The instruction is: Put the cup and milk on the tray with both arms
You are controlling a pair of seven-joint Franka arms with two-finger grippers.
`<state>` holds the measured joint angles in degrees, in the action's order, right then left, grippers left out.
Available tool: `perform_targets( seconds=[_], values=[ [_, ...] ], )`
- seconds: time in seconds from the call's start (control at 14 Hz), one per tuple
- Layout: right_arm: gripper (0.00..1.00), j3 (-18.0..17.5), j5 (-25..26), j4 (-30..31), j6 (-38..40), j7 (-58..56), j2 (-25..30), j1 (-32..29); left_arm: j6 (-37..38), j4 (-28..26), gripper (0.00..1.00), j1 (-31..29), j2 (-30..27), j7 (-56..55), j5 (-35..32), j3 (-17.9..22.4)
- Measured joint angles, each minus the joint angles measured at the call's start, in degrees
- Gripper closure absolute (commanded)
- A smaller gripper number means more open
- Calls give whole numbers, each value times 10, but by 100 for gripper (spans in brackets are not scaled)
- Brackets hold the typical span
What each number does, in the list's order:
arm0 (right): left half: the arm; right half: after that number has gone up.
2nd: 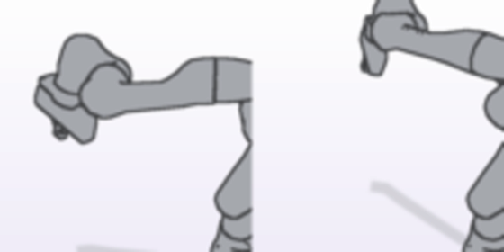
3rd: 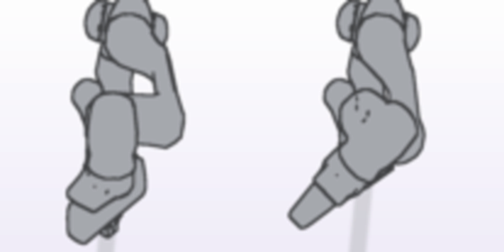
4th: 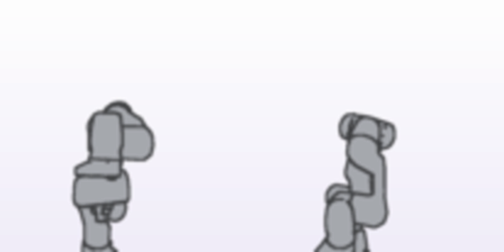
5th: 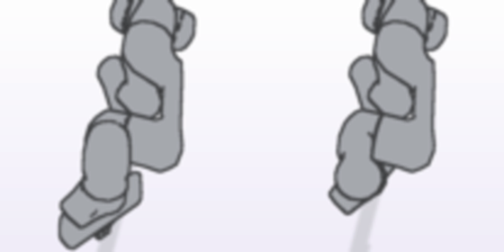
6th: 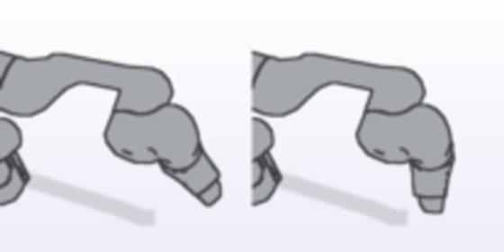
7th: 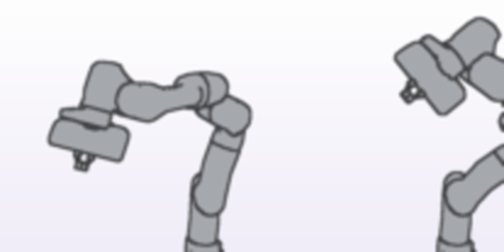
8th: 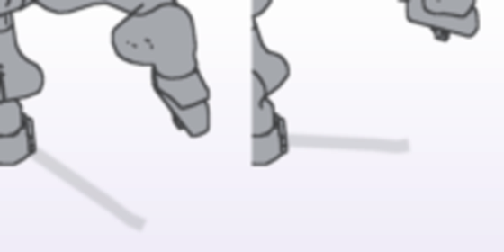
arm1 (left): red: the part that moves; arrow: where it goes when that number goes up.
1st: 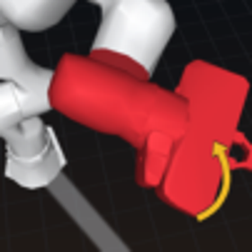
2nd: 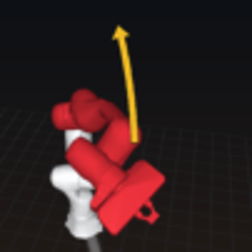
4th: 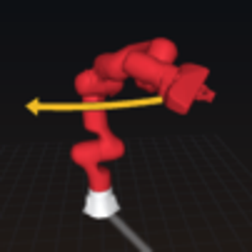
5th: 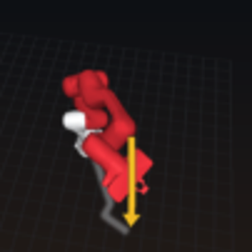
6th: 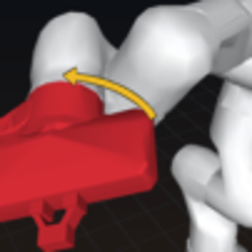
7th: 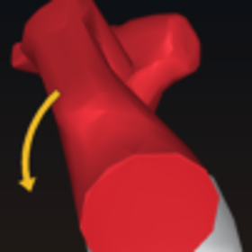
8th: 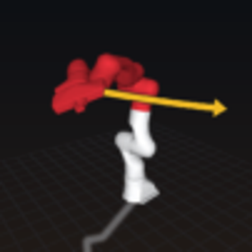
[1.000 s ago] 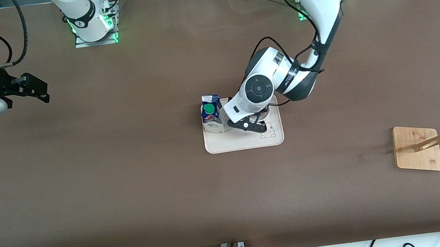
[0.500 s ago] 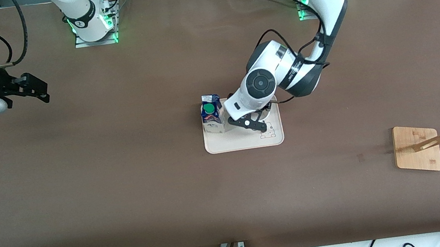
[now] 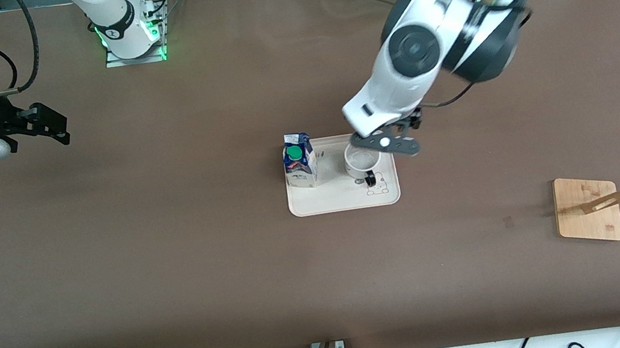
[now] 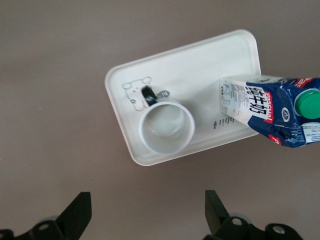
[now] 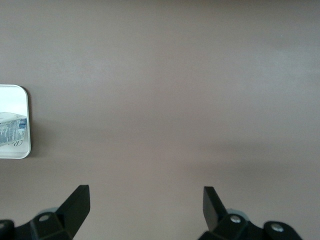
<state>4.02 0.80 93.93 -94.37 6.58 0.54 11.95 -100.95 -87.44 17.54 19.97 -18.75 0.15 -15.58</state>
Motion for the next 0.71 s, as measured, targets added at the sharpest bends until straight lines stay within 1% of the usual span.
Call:
perform_targets(
  seconds=[0.14,0.29,0.36,0.5,0.71],
  values=[
    [0,-2,0,0,0,0,0,4,3,-3,0,-27,-42,0,0,4],
    [0,-3,0,0,-1,0,-1,11,5,-8,0,-66,-84,0,0,9],
    [0,-4,0,0,-3,0,-3,13,8,-10,0,-84,-101,1,0,19],
    [0,-3,0,-1,-6,0,-10,14,19,-14,0,-100,-126,4,0,56],
    [0,-3,0,-2,-9,0,-17,13,29,-17,0,-103,-135,7,0,114]
  ],
)
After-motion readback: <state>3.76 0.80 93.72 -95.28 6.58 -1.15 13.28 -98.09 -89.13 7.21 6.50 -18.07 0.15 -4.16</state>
